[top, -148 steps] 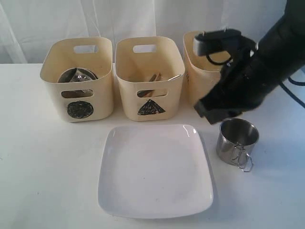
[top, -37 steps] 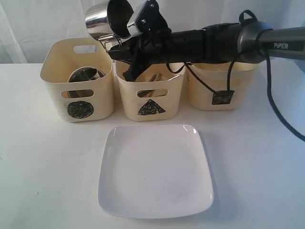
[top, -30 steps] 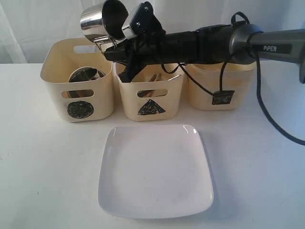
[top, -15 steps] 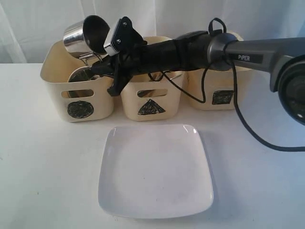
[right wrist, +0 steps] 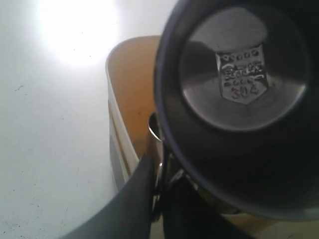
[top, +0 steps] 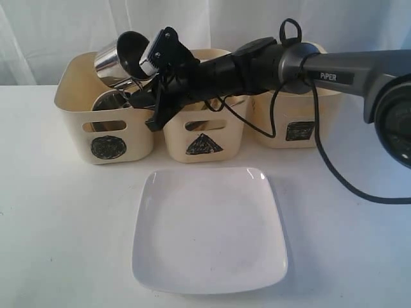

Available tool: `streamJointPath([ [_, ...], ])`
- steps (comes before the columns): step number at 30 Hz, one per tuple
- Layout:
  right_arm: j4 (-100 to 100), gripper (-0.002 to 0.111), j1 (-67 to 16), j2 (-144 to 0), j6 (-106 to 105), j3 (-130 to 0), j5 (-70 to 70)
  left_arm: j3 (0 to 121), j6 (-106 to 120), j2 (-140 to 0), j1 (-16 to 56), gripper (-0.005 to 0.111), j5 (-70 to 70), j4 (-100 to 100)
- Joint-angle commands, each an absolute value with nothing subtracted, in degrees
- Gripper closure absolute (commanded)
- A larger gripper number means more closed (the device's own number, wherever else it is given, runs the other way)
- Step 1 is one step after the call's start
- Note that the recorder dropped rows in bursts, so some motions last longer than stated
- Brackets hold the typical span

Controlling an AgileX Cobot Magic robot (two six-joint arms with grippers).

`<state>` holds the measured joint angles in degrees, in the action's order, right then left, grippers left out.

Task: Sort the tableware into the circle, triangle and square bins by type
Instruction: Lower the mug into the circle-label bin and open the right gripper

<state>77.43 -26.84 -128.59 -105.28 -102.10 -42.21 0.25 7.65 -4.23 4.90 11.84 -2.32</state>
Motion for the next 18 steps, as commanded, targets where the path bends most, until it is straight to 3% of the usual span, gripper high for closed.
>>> streamJointPath([
  [1, 76.45, 0.108, -27.62, -128.24, -104.67, -102.24, -41.50, 0.00, 7.55, -3.95, 4.73, 0.107, 12.07, -2.55],
  [15, 77.45, 0.108, -29.10, -128.24, -99.54, -102.24, -35.75, 0.00, 7.55, -3.95, 4.73, 0.107, 12.07, -2.42],
  [18, 77.72, 0.098, -29.10, -128.24, -96.45, -102.24, -35.75, 0.00, 7.55, -3.95, 4.73, 0.107, 12.07, -2.42],
])
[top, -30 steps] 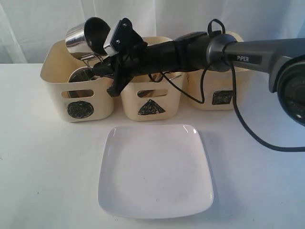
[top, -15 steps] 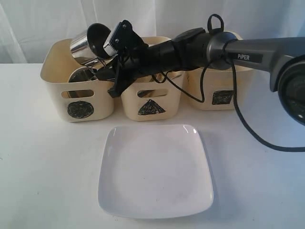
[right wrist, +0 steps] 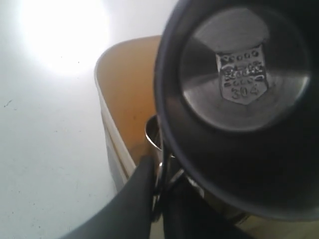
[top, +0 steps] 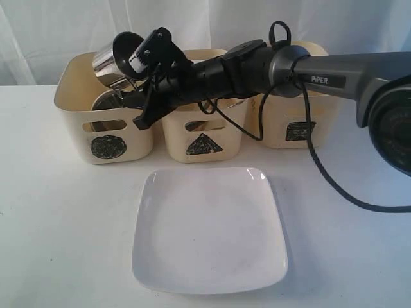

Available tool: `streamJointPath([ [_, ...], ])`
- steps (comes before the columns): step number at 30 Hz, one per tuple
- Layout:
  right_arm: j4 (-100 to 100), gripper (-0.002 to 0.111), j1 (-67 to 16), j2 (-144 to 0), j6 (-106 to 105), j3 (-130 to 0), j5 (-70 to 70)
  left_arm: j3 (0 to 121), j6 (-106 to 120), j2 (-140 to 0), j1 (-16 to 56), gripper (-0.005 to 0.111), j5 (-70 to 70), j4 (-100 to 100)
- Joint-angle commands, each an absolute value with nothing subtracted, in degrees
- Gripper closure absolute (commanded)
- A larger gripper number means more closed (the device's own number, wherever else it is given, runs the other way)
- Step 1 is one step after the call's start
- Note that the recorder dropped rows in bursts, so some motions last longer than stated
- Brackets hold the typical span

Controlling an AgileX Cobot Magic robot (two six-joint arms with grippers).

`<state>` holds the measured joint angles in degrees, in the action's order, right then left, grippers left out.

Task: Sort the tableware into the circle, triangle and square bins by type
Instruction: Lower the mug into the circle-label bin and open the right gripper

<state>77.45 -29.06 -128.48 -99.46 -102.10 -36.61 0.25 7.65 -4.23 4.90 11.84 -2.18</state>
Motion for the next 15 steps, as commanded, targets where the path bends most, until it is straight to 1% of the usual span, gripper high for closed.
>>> streamJointPath([
  [1, 77.72, 0.096, -29.10, -128.24, -96.06, -102.24, -35.75, 0.00, 7.55, -3.95, 4.73, 0.107, 12.07, -2.42],
  [2, 78.24, 0.093, -29.10, -128.24, -95.92, -102.24, -35.75, 0.00, 7.55, -3.95, 4.73, 0.107, 12.07, -2.42],
  [3, 78.64, 0.092, -29.10, -128.24, -95.92, -102.24, -35.85, 0.00, 7.55, -3.95, 4.73, 0.107, 12.07, -2.42],
  [10, 79.44, 0.092, -29.10, -127.64, -95.51, -105.37, -36.31, 0.00, 7.55, -3.95, 4.73, 0.107, 12.07, -2.42],
  [13, 79.06, 0.092, -29.10, -126.78, -94.88, -105.37, -36.31, 0.00, 7.55, -3.95, 4.73, 0.107, 12.07, -2.42],
  [15, 78.55, 0.097, -29.10, -126.24, -93.32, -105.37, -36.31, 0.00, 7.55, -3.95, 4.73, 0.107, 12.07, -2.42],
])
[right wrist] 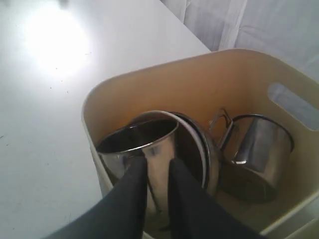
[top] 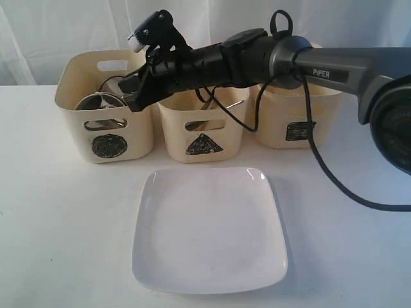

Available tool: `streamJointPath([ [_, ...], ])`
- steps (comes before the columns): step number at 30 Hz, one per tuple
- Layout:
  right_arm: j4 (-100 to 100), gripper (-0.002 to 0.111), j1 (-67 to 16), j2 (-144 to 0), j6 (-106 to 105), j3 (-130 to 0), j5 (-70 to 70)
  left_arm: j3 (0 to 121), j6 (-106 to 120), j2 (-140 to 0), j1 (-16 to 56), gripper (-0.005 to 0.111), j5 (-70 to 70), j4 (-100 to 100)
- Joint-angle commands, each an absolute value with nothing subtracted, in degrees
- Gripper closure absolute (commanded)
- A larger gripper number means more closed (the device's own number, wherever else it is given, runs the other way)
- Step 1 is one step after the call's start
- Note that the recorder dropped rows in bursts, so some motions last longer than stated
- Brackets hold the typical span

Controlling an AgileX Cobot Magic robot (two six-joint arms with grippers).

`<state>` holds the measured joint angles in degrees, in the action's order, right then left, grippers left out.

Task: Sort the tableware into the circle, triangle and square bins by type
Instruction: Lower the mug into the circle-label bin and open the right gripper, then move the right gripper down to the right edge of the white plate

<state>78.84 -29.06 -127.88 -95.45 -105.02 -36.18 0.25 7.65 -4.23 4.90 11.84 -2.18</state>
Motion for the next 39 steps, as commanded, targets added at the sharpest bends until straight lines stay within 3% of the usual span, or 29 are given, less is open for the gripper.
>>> streamJointPath([
  [1, 77.87, 0.101, -29.10, -125.78, -92.34, -105.37, -36.31, 0.00, 7.55, -3.95, 4.73, 0.107, 12.07, -2.42],
  [3, 77.67, 0.108, -28.82, -124.96, -91.73, -105.37, -36.14, 0.00, 7.55, -3.95, 4.73, 0.107, 12.07, -2.42],
  [13, 67.13, 0.108, -25.91, -117.43, -77.19, -100.54, -36.35, 0.00, 7.55, -3.95, 4.73, 0.107, 12.07, -2.31],
  [21, 62.25, 0.108, -22.21, -105.37, -70.65, -88.82, -38.02, 0.00, 7.55, -3.95, 4.73, 0.107, 12.07, -0.51],
  [26, 52.47, 0.108, -21.10, -96.92, -54.86, -80.79, -39.20, 0.00, 7.55, -3.95, 4.73, 0.107, 12.07, -0.51],
  [34, 36.98, 0.108, -21.13, -87.00, -38.45, -70.08, -53.21, 0.00, 7.55, -3.95, 4.73, 0.107, 12.17, -0.52],
  [39, 30.32, 0.108, -21.01, -83.88, -28.63, -61.46, -47.28, 0.00, 7.55, -3.95, 4.73, 0.107, 12.17, -0.52],
])
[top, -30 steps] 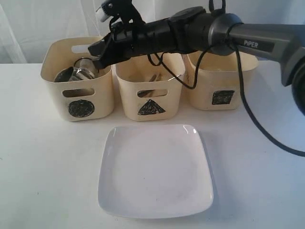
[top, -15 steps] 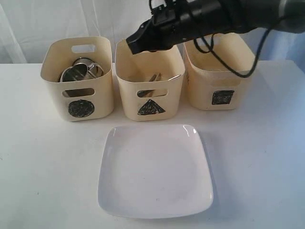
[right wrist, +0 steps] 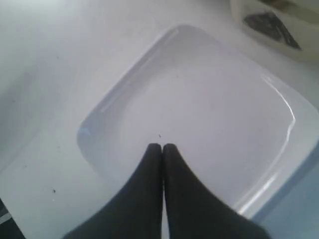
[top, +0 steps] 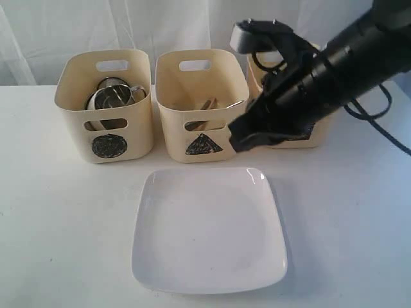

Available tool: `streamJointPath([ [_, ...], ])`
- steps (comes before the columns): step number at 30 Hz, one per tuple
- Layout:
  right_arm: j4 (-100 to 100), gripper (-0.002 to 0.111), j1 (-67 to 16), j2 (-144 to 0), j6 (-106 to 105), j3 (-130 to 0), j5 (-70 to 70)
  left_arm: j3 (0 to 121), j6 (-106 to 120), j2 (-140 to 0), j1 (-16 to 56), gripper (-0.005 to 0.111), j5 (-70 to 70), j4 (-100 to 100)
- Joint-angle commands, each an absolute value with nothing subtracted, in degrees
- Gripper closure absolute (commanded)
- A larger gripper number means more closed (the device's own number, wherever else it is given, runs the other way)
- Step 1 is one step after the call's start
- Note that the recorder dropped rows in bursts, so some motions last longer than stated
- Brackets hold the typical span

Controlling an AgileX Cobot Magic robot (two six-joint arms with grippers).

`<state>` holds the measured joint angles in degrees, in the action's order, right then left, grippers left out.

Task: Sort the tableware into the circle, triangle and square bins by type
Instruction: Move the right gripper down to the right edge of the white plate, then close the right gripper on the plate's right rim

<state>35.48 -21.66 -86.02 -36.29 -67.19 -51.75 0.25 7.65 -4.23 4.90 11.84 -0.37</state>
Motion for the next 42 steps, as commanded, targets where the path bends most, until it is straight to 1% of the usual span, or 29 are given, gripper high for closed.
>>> streamJointPath([
  [1, 29.46, 0.108, -20.83, -83.52, -26.32, -59.33, -45.64, 0.00, 7.55, -3.95, 4.73, 0.107, 12.17, -0.52],
  [9, 29.77, 0.108, -19.80, -83.53, -19.89, -45.20, -43.04, 0.00, 7.55, -3.95, 4.73, 0.107, 12.17, -0.52],
  [14, 30.43, 0.108, -19.80, -83.53, -18.71, -42.11, -43.57, 0.00, 7.55, -3.95, 4.73, 0.107, 12.17, -0.52],
  [16, 30.61, 0.106, -19.80, -83.53, -18.57, -41.95, -44.45, 0.00, 7.55, -3.95, 4.73, 0.107, 12.20, -0.52],
  [18, 31.00, 0.099, -19.80, -83.42, -18.57, -41.95, -45.06, 0.00, 7.55, -3.95, 4.73, 0.107, 12.20, -0.52],
  [20, 31.38, 0.089, -19.80, -83.42, -18.57, -41.95, -45.06, 0.00, 7.55, -3.95, 4.73, 0.107, 12.20, -0.52],
  [21, 31.38, 0.081, -19.80, -83.42, -17.78, -41.95, -44.62, 0.00, 7.55, -3.95, 4.73, 0.107, 12.20, -0.52],
  [24, 31.23, 0.064, -19.80, -83.42, -15.37, -41.95, -43.01, 0.00, 7.55, -3.95, 4.73, 0.107, 12.20, -0.52],
  [26, 30.92, 0.060, -19.80, -83.42, -13.38, -41.95, -41.14, 0.00, 7.55, -3.95, 4.73, 0.107, 12.20, -0.52],
  [35, 30.83, 0.060, -19.80, -87.25, -11.69, -41.95, -36.86, 0.00, 7.55, -3.95, 4.73, 0.107, 12.20, -0.52],
  [42, 30.83, 0.060, -19.80, -91.71, -11.25, -41.95, -29.28, 0.00, 7.55, -3.95, 4.73, 0.107, 12.20, -0.52],
])
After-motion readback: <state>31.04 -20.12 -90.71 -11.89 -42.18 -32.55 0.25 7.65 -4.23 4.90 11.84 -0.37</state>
